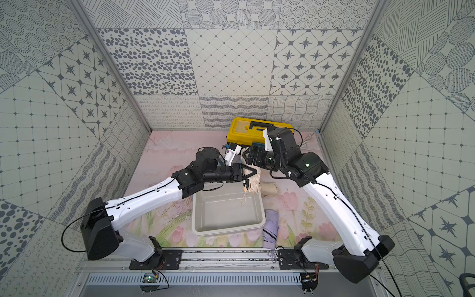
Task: Put the umbrella into the storage box
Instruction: Pick up the umbrella from the center of the board.
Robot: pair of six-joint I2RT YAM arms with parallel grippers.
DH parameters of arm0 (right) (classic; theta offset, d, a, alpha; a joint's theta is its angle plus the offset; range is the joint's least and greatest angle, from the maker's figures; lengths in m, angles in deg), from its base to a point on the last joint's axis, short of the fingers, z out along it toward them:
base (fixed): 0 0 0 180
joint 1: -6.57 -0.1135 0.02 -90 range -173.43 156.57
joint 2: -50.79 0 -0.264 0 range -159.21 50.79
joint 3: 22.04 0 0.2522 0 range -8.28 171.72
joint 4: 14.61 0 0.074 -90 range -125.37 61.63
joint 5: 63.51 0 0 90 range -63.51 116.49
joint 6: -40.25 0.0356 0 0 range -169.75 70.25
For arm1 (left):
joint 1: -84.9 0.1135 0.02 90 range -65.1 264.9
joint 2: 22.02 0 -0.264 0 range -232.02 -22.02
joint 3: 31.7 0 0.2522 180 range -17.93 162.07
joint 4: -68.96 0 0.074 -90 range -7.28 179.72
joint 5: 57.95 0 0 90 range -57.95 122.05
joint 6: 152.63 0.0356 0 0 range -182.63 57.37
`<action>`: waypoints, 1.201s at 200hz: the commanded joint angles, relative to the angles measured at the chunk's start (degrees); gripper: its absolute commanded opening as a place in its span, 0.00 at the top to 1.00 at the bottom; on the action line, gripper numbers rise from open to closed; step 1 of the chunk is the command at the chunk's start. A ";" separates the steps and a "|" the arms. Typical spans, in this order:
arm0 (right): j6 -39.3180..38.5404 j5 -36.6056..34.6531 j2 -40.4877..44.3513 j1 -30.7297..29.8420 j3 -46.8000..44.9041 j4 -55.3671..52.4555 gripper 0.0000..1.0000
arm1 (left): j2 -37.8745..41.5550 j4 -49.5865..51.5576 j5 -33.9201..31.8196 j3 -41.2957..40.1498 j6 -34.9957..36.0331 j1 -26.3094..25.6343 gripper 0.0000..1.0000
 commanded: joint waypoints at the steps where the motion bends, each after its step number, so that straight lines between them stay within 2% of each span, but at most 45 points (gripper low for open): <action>1: 5.55 1.19 4.56 -0.32 -7.65 15.86 0.16 | 4.34 -17.33 -13.34 -4.08 -9.51 2.75 0.61; 40: 15.50 4.77 6.94 -0.35 -17.46 26.84 0.16 | 9.56 -17.28 -25.31 -6.09 -10.87 4.77 0.61; 73: 22.90 8.29 7.19 -0.95 -24.04 37.47 0.16 | 10.83 -20.64 -29.12 -7.46 -12.80 6.57 0.61; 98: 24.32 8.64 6.65 -2.43 -26.19 43.94 0.16 | 11.62 -25.42 -30.92 -9.96 -15.76 7.21 0.61; 144: 24.87 6.18 6.41 -7.40 -27.14 46.02 0.11 | 11.85 -31.24 -32.30 -13.97 -21.94 7.18 0.62; 180: 28.48 2.85 5.55 -9.90 -30.63 53.11 0.08 | 12.29 -31.15 -31.67 -13.74 -22.71 7.21 0.62; 240: 32.61 -3.40 0.81 -10.50 -32.95 65.11 0.07 | 13.43 -31.26 -32.26 -14.88 -26.16 7.22 0.61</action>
